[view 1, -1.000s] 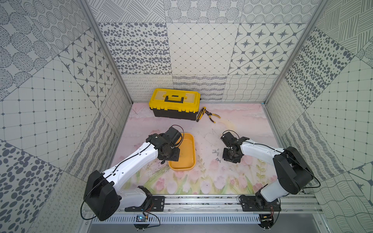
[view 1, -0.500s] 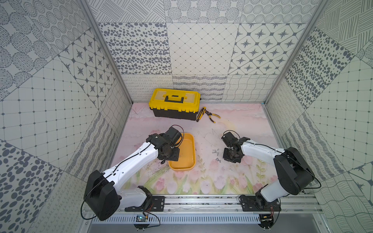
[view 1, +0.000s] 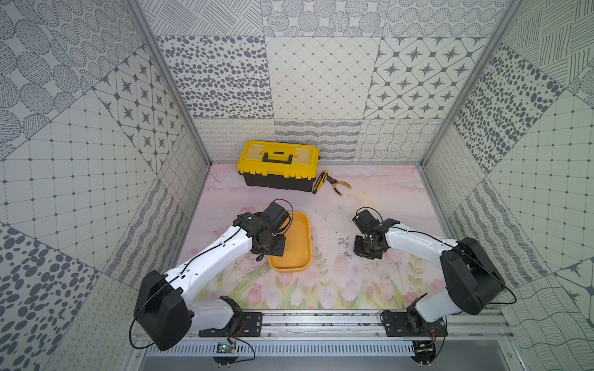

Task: Put the screws on the desktop into the storage box
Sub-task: Pick up the screw from the center of the board, then place the screw in the storage box.

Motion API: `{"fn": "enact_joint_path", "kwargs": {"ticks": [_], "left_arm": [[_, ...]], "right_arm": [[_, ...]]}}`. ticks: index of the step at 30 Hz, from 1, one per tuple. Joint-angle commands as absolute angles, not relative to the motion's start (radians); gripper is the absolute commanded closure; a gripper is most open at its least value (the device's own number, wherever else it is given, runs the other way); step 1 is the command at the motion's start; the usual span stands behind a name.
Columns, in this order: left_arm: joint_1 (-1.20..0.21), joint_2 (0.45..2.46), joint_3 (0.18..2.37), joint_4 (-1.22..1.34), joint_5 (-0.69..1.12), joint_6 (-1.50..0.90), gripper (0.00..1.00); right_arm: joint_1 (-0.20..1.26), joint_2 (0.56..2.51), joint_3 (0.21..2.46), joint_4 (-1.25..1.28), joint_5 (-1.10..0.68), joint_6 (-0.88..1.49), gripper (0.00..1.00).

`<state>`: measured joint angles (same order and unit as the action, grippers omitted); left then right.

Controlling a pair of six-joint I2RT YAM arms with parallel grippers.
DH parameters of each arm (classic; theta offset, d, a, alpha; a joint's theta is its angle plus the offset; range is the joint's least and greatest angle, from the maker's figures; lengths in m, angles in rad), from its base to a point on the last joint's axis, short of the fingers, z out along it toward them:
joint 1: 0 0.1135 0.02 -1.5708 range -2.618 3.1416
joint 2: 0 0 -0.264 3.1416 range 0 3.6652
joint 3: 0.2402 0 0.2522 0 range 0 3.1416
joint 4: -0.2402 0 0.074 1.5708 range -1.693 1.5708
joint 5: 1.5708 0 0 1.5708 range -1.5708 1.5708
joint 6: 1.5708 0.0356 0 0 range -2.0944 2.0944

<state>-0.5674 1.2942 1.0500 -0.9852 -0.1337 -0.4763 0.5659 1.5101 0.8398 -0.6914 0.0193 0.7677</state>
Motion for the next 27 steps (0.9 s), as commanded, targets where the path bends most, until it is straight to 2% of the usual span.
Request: {"fn": "enact_joint_path", "kwargs": {"ticks": [1,7,13,18,19,21,24,27], "left_arm": [[-0.558,1.29,1.055,-0.994,-0.155,-0.473,0.38],[-0.548,1.243,1.049,-1.0,-0.227,-0.498,0.38],[-0.515,1.192,1.047,-1.005,-0.292,-0.521,0.38],[-0.502,1.15,1.04,-0.998,-0.325,-0.532,0.38],[-0.501,1.141,1.04,-0.996,-0.326,-0.532,0.38],[-0.499,1.131,1.038,-0.993,-0.331,-0.534,0.38],[-0.498,1.116,1.033,-0.983,-0.316,-0.53,0.38],[-0.498,1.092,1.02,-0.944,-0.249,-0.507,0.38]], "right_arm": [[0.622,1.454,0.902,-0.666,-0.03,0.73,0.93],[0.785,1.513,1.082,-0.594,-0.074,0.767,0.93],[0.925,1.735,1.332,-0.551,-0.103,0.777,0.93],[0.969,1.889,1.489,-0.549,-0.123,0.77,0.91],[0.97,1.909,1.505,-0.548,-0.13,0.771,0.89],[0.971,1.927,1.531,-0.549,-0.12,0.764,0.73],[0.959,1.905,1.532,-0.549,-0.1,0.734,0.59],[0.917,1.822,1.473,-0.549,-0.091,0.718,0.55]]}}
